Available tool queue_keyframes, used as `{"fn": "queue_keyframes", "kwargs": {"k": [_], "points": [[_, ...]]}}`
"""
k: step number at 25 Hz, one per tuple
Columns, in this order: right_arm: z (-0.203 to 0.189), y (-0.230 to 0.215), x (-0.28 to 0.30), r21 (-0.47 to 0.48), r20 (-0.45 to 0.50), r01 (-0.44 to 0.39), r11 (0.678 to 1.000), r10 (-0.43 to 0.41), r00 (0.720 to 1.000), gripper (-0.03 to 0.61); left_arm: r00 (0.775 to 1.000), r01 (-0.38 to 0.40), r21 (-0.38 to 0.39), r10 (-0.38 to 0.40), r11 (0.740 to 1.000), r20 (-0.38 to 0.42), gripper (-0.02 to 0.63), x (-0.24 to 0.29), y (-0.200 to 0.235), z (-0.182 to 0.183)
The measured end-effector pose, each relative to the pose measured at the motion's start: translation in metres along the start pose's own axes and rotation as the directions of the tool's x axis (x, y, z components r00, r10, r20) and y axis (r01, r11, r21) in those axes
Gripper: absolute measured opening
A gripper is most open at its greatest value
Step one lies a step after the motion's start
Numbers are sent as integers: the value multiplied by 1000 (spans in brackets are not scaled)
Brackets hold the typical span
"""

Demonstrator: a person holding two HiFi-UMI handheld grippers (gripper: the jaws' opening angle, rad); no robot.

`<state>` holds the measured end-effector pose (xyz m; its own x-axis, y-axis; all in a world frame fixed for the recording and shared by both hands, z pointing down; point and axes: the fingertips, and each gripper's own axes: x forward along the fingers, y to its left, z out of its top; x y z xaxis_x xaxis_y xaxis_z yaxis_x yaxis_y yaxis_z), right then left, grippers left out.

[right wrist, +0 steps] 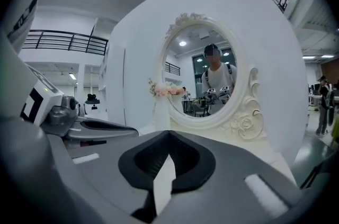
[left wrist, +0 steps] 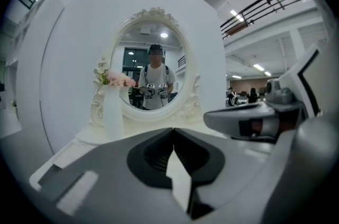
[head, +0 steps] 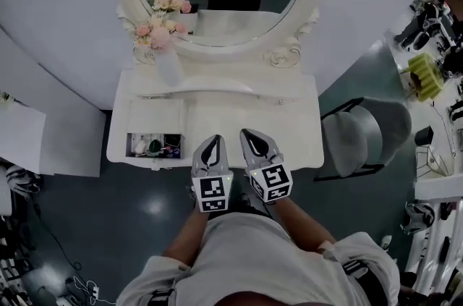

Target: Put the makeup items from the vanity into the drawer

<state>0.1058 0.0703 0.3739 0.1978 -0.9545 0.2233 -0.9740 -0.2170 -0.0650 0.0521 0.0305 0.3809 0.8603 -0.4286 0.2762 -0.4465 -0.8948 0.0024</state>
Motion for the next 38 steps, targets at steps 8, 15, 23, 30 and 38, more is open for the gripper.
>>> {"fn": "queue_keyframes", "kwargs": {"k": [8, 15, 23, 30, 38], "points": [[14, -34, -88, 17, 85, 36, 999, -37, 996, -2, 993, 85, -22, -83, 996, 86, 3, -21, -99, 28], [14, -50, -125, 32, 121, 44, 999, -47, 992, -2, 988, 100, 12, -101, 995, 118, 3, -29, -135, 36], [14, -49, -139, 34, 131, 24, 999, -29, 991, -2, 989, 104, 32, -107, 994, 106, 3, -35, -151, 33], [16, -46, -133, 25, 125, -1, 1000, -2, 992, -2, 991, 82, 33, -85, 996, 103, 3, -37, -144, 31], [17, -36, -121, 21, 122, -28, 999, 25, 992, -2, 992, 63, 29, -65, 998, 106, 3, -38, -130, 33]]}}
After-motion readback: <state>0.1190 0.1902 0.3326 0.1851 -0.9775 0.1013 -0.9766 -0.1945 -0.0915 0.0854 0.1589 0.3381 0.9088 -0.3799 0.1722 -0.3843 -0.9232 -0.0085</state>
